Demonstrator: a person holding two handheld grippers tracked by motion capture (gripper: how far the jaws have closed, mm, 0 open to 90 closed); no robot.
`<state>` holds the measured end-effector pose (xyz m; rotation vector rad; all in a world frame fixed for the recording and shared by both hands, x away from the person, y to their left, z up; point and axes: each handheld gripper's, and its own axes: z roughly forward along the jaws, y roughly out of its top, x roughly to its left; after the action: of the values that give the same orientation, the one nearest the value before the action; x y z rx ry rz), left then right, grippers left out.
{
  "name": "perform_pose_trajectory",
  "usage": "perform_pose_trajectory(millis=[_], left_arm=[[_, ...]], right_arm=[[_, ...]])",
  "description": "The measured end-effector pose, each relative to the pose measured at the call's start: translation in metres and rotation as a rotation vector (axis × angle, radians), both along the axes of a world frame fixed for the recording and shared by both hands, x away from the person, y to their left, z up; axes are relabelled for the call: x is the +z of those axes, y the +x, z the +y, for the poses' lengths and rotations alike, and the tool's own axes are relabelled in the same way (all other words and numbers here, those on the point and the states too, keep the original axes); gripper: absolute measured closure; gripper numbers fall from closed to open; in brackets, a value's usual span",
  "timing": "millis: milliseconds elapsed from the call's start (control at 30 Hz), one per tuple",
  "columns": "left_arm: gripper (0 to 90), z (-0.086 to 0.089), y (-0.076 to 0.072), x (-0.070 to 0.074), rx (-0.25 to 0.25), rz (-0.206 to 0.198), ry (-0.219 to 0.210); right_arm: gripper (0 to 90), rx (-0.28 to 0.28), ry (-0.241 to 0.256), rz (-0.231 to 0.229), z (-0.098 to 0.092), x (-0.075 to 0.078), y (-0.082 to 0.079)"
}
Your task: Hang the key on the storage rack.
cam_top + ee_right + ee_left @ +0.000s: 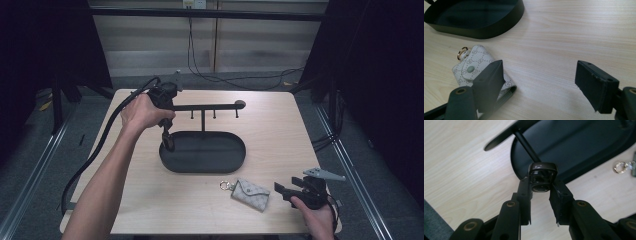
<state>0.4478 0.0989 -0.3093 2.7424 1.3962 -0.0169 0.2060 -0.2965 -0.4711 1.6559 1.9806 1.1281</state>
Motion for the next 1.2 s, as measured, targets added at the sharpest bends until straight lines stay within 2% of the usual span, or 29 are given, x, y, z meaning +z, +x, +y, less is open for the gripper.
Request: perform_pose_trajectory(millis=[300, 467, 800, 967, 1000, 1033, 1067, 1200], left_arm=[[71.0, -0.003, 0.004, -0.002, 0.047, -0.007, 0.008], [70.8, -0.004, 0.008, -0.003, 0.076, 0.004, 0.011], [70.6, -0.01, 0.013, -0.006, 0.097, -0.011, 0.029], [69.6, -0.012, 0.014, -0.007, 0.103, -0.028, 0.022], [67.4, -0.011, 0.014, -0.006, 0.102, -0.026, 0.02], [61.3, -0.011, 0.014, -0.006, 0.114, -0.028, 0.008], [61.3, -0.01, 0.014, -0.005, 0.106, -0.027, 0.01], [48.2, -0.008, 0.013, -0.005, 0.095, -0.015, 0.016]], right_arm=[[23.2, 0.003, -0.001, -0.001, 0.0, 0.0, 0.0], [23.2, 0.005, 0.0, 0.002, 0.001, 0.0, 0.0], [23.2, 0.007, 0.0, -0.002, 0.0, 0.0, 0.0], [23.3, 0.012, -0.002, 0.0, 0.001, 0.0, 0.0], [23.3, 0.013, -0.002, -0.001, 0.001, 0.0, 0.0], [23.3, 0.016, -0.002, 0.004, 0.001, 0.0, 0.0], [23.3, 0.016, -0.002, 0.004, 0.001, 0.0, 0.0], [23.3, 0.013, -0.004, 0.002, 0.001, 0.0, 0.0]])
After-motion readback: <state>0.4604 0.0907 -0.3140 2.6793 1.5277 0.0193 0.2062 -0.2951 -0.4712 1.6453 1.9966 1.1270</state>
